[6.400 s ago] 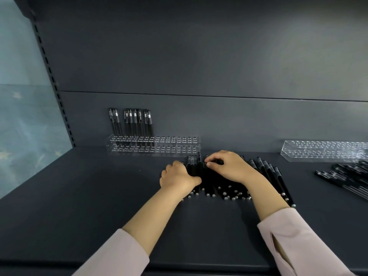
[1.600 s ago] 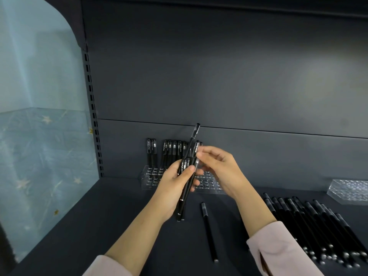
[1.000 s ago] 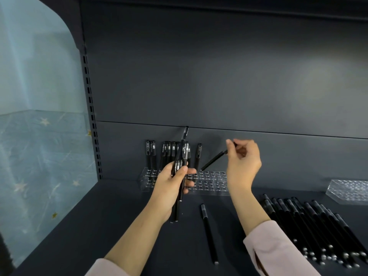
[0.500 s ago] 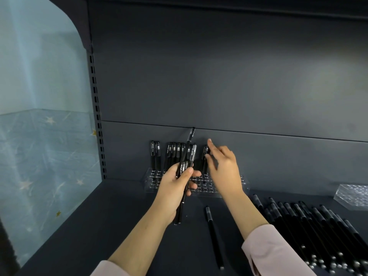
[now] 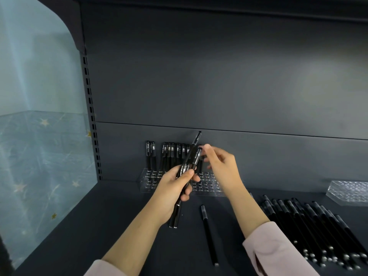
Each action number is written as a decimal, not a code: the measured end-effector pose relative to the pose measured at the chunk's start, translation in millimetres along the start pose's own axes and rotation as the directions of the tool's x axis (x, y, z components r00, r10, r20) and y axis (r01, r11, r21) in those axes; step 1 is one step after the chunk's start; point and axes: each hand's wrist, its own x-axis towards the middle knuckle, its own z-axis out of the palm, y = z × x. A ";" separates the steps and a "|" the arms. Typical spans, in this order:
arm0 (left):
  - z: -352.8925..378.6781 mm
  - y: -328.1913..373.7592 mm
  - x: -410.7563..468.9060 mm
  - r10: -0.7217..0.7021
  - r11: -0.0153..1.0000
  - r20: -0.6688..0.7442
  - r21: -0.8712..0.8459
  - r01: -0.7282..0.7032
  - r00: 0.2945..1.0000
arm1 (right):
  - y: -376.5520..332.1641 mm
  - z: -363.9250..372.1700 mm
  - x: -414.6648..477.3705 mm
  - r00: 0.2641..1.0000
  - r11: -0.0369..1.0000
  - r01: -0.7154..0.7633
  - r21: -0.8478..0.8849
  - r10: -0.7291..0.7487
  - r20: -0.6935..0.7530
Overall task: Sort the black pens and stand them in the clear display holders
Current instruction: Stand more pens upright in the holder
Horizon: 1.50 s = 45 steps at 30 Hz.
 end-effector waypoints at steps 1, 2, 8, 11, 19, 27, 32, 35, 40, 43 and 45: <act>0.8 0.1 -0.5 0.002 1.000 0.012 0.007 -0.002 1.000 | -2.3 -0.9 -1.8 0.998 0.994 -0.054 0.090 0.050 0.042; 1.6 0.2 -0.9 0.004 1.000 0.022 0.018 -0.004 1.000 | -3.7 -1.7 -3.2 0.994 0.985 -0.086 0.150 0.075 0.073; 3.3 -1.9 -2.3 0.014 0.999 0.013 0.051 -0.015 1.000 | -6.1 -7.0 -1.5 0.992 0.921 -0.129 0.368 0.114 0.062; 1.4 -3.4 -0.1 0.002 0.999 -0.073 0.033 0.000 0.997 | -8.5 -16.9 3.6 0.970 0.899 -0.018 0.438 0.122 -0.211; -0.9 -7.7 3.4 0.040 0.997 -0.174 0.076 -0.027 0.984 | -0.5 -27.3 3.1 0.846 0.984 0.164 0.067 -0.105 -0.523; -1.8 -4.6 2.2 0.071 0.997 -0.152 0.019 -0.069 0.986 | 4.2 -17.3 2.0 0.914 0.950 0.196 -0.241 -0.267 -0.306; -0.2 -2.2 -0.8 0.067 0.998 -0.129 0.025 -0.064 0.989 | 12.3 -7.8 12.8 0.939 0.903 0.222 -0.369 -0.300 -0.169; -0.3 -1.3 -1.0 0.060 0.998 -0.122 0.043 -0.055 0.991 | 20.0 -5.3 17.0 0.962 0.881 0.202 -0.428 -0.262 -0.084; -0.1 -0.2 -0.2 0.033 0.999 -0.082 0.026 -0.031 0.996 | 21.1 -6.7 12.3 0.970 0.906 0.176 -0.385 -0.226 -0.087; 2.7 0.9 -1.5 0.025 0.999 -0.010 0.047 -0.024 1.000 | 7.6 -9.7 9.0 0.984 0.971 0.095 -0.221 -0.125 -0.125; 5.2 0.9 -3.1 0.015 0.997 0.035 0.069 -0.018 0.999 | -2.6 -9.5 6.0 0.998 0.999 -0.026 -0.020 0.025 -0.053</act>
